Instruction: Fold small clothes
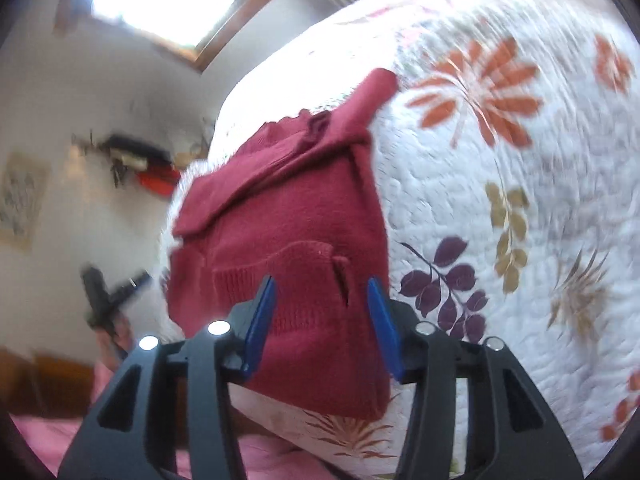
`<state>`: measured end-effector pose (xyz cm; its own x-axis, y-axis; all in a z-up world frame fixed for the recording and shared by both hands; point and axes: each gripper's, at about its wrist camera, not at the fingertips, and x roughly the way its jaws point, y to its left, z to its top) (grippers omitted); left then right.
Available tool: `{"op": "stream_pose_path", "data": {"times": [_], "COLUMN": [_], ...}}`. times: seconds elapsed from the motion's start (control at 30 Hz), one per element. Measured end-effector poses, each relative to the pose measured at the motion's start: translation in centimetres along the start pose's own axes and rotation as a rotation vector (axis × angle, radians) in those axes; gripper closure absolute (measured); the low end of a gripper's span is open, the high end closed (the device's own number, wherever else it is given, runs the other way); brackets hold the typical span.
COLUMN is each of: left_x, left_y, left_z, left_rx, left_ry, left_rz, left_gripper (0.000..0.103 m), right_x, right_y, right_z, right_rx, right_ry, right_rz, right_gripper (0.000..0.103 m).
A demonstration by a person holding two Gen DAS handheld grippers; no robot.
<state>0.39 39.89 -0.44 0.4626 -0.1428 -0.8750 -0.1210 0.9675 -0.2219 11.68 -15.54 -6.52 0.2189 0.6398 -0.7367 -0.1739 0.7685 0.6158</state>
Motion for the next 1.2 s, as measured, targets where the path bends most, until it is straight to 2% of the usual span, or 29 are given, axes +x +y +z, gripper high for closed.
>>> {"op": "stream_pose_path", "data": {"times": [0.07, 0.23, 0.43, 0.53, 0.6, 0.67, 0.7, 0.73, 0.77, 0.83, 0.93, 1.03, 1.2], "left_x": [0.6, 4.0, 6.9, 7.6, 7.6, 7.7, 7.9, 8.2, 8.5, 8.6, 8.2, 8.9, 9.9], "left_y": [-1.3, -3.7, -4.1, -4.1, -4.4, -5.0, -5.3, -5.4, -5.3, -5.3, -5.3, -5.3, -5.4], "left_z": [0.4, 0.7, 0.4, 0.6, 0.8, 0.9, 0.9, 1.0, 1.1, 1.1, 1.2, 1.1, 1.1], "left_rx": [0.086, 0.236, 0.315, 0.334, 0.340, 0.354, 0.361, 0.362, 0.355, 0.337, 0.318, 0.336, 0.332], "left_ry": [0.005, 0.068, 0.119, 0.133, 0.132, 0.128, 0.134, 0.144, 0.155, 0.164, 0.167, 0.184, 0.202], "left_rz": [0.038, 0.076, 0.149, 0.157, 0.134, 0.113, 0.115, 0.120, 0.124, 0.112, 0.067, 0.087, 0.092], "left_gripper": [0.047, 0.046, 0.044, 0.043, 0.044, 0.045, 0.047, 0.055, 0.059, 0.072, 0.076, 0.074, 0.072], "right_x": [1.0, 4.9, 8.2, 8.9, 9.1, 9.3, 9.1, 8.9, 8.5, 7.9, 7.6, 8.3, 8.8], "right_y": [2.1, 4.8, 4.0, 3.8, 4.1, 4.6, 4.7, 4.7, 4.7, 5.0, 5.4, 5.1, 4.2], "right_z": [0.0, 0.0, 0.6, 0.6, 0.4, 0.4, 0.5, 0.6, 0.6, 0.4, -0.1, 0.0, 0.5], "right_rx": [-0.107, -0.245, -0.242, -0.242, -0.272, -0.294, -0.295, -0.295, -0.296, -0.311, -0.337, -0.342, -0.283], "right_ry": [0.021, 0.095, 0.174, 0.190, 0.198, 0.203, 0.203, 0.201, 0.195, 0.187, 0.195, 0.197, 0.197], "right_rz": [-0.058, -0.146, -0.183, -0.176, -0.191, -0.200, -0.198, -0.191, -0.191, -0.174, -0.132, -0.182, -0.152], "right_gripper": [0.043, 0.040, 0.040, 0.039, 0.046, 0.067, 0.072, 0.084, 0.091, 0.097, 0.097, 0.088, 0.080]}}
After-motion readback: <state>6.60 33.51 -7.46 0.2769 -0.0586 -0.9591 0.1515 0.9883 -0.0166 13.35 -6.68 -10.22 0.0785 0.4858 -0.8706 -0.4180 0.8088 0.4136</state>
